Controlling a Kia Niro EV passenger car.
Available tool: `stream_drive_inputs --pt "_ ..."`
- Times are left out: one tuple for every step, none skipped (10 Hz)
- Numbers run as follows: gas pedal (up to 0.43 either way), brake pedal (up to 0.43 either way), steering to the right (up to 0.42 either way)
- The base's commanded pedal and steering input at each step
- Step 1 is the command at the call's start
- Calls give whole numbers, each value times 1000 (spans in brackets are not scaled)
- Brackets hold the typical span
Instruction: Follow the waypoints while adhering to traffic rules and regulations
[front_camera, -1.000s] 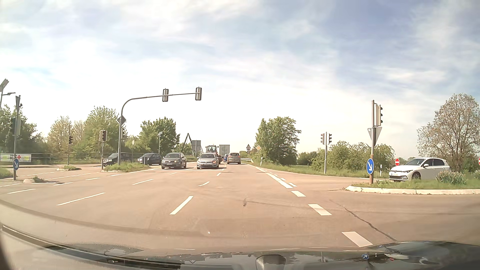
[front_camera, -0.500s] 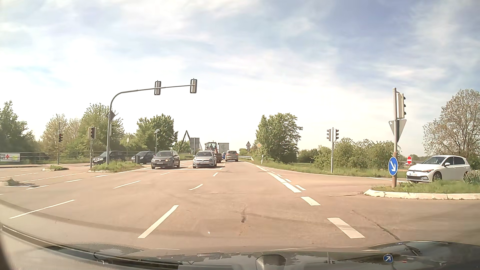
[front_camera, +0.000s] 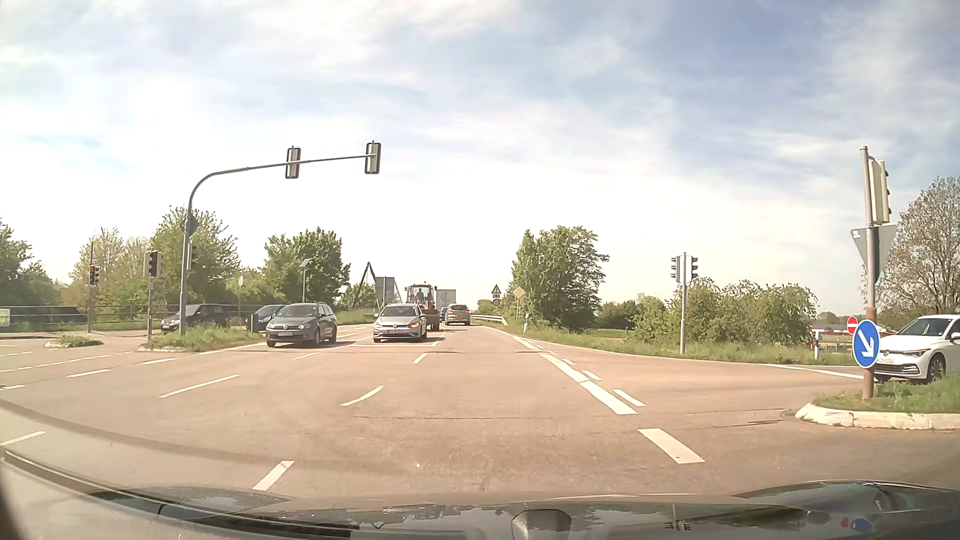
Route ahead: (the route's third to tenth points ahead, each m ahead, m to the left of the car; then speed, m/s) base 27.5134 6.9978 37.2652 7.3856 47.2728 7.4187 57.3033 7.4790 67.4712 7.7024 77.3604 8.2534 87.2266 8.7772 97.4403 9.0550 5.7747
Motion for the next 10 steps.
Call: stream_drive_inputs --pt "311 0 0" --pt "311 0 0" --pt "311 0 0" --pt "311 0 0" --pt "311 0 0" --pt "311 0 -2" --pt "299 0 -4" --pt "287 0 -6" --pt "280 0 -6" --pt "260 0 -7"
